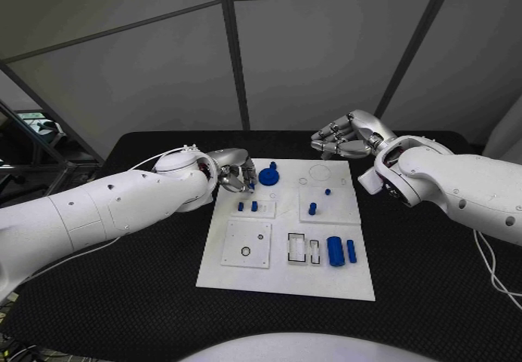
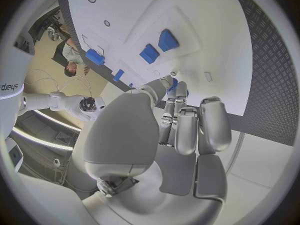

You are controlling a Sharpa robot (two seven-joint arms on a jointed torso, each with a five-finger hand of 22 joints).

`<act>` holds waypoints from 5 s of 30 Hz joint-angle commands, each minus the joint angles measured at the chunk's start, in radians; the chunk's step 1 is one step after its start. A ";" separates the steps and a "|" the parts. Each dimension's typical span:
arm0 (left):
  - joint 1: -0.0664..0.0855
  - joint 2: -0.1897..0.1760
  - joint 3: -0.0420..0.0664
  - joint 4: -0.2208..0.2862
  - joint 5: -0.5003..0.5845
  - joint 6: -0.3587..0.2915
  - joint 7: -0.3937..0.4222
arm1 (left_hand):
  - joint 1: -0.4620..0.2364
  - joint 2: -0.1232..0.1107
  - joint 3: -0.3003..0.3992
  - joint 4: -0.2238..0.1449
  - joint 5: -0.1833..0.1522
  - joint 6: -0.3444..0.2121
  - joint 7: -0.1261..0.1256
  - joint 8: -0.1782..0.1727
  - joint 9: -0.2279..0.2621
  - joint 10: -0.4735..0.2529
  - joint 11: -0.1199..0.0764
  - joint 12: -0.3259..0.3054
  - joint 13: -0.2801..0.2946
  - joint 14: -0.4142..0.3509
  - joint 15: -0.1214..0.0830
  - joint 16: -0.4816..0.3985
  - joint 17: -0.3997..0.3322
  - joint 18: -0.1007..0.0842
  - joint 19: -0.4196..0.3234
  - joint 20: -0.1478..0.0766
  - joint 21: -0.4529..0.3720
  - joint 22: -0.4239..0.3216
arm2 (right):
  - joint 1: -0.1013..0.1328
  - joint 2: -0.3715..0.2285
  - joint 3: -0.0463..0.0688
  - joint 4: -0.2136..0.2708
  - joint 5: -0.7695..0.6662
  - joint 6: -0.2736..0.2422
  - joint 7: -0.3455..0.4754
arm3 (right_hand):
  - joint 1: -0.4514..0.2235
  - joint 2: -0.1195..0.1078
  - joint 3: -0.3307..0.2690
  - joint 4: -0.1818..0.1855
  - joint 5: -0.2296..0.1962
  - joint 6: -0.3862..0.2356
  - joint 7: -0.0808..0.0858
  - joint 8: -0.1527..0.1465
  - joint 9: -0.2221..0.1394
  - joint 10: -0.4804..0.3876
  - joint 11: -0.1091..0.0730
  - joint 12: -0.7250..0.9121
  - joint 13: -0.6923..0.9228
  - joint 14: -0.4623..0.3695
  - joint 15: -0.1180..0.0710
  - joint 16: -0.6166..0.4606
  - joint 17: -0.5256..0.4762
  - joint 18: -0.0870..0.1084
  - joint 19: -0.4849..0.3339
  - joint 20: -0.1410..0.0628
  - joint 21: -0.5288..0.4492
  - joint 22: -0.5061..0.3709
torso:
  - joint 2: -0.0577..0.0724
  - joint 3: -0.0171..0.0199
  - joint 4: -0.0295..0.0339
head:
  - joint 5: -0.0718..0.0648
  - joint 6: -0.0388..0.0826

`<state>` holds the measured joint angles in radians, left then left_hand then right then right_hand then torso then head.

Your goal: Assemble the parts on the task board

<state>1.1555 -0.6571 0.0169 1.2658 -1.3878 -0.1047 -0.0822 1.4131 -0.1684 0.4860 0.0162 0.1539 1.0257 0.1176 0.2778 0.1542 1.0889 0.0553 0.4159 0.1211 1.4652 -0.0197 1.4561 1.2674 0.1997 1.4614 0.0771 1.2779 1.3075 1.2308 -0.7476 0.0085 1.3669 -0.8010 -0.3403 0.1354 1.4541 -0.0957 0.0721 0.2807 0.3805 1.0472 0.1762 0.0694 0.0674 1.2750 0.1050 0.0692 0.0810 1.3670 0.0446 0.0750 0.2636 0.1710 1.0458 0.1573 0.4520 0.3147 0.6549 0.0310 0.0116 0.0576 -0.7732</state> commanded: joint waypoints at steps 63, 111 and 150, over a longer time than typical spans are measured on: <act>-0.006 0.008 -0.007 -0.017 0.005 0.047 -0.028 | -0.040 -0.031 -0.054 -0.018 -0.010 -0.149 0.006 -0.156 -0.067 -0.002 0.009 -0.068 -0.013 0.024 0.008 0.007 -0.023 -0.127 -0.003 0.009 -0.024 0.034 | 0.002 -0.002 0.001 -0.006 -0.011 0.013 -0.010 | 0.003 -0.001 0.011 0.001 0.004 -0.010 0.001 -0.002 0.000 -0.007 0.000 -0.004 -0.002 0.005 0.003 -0.007 -0.002 0.011 0.007 -0.001 -0.006 -0.003 | -0.001 -0.0011 0.0003 | 0.000 -0.006; -0.020 -0.238 0.036 0.198 1.275 -0.163 0.460 | -0.028 0.031 -0.020 -0.052 -0.006 -0.028 0.042 -0.080 -0.071 -0.077 0.037 0.024 0.016 -0.343 0.034 -0.318 -0.782 -0.020 -0.284 0.034 -0.619 -0.345 | -0.074 -0.026 -0.012 0.060 -0.855 0.183 -0.313 | 0.038 -0.092 0.199 -0.108 -0.082 0.033 -0.020 -0.002 0.000 -0.099 -0.017 0.014 -0.015 0.123 -0.048 0.708 0.413 -0.050 0.213 -0.057 0.682 0.652 | 0.000 -0.0018 0.0010 | -0.075 0.024; -0.020 -0.245 0.036 0.191 1.279 -0.170 0.455 | -0.028 0.035 -0.021 -0.052 -0.006 -0.028 0.044 -0.078 -0.072 -0.080 0.039 0.027 0.016 -0.341 0.034 -0.326 -0.792 -0.020 -0.287 0.035 -0.624 -0.348 | -0.095 -0.018 -0.012 0.086 -0.915 0.157 -0.366 | 0.063 -0.038 0.364 -0.211 -0.166 0.139 -0.049 0.028 0.015 0.006 -0.053 0.074 0.005 0.130 -0.073 1.044 0.686 -0.106 0.345 -0.076 0.941 0.981 | -0.001 -0.0007 -0.0005 | -0.079 0.015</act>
<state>1.1341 -0.9014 0.0515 1.4574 -0.1143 -0.2710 0.3555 1.3886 -0.1431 0.4679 -0.0322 0.1466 0.9985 0.1590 0.1945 0.0840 1.0152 0.0937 0.4367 0.1369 1.1295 0.0160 1.1348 0.4766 0.1854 1.1805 0.1146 0.6605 0.9604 1.1387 -0.7650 -0.0011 1.4451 -1.6962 -0.1657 -0.2160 1.5174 -0.1428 0.4307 0.0709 0.2167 1.1787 0.1251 0.0954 0.0814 1.2657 0.0586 0.1389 0.0846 1.4669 -0.0237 1.1160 0.9484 0.0770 1.3819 0.0820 1.3893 1.2956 0.6540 0.0304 0.0110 -0.0203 -0.7585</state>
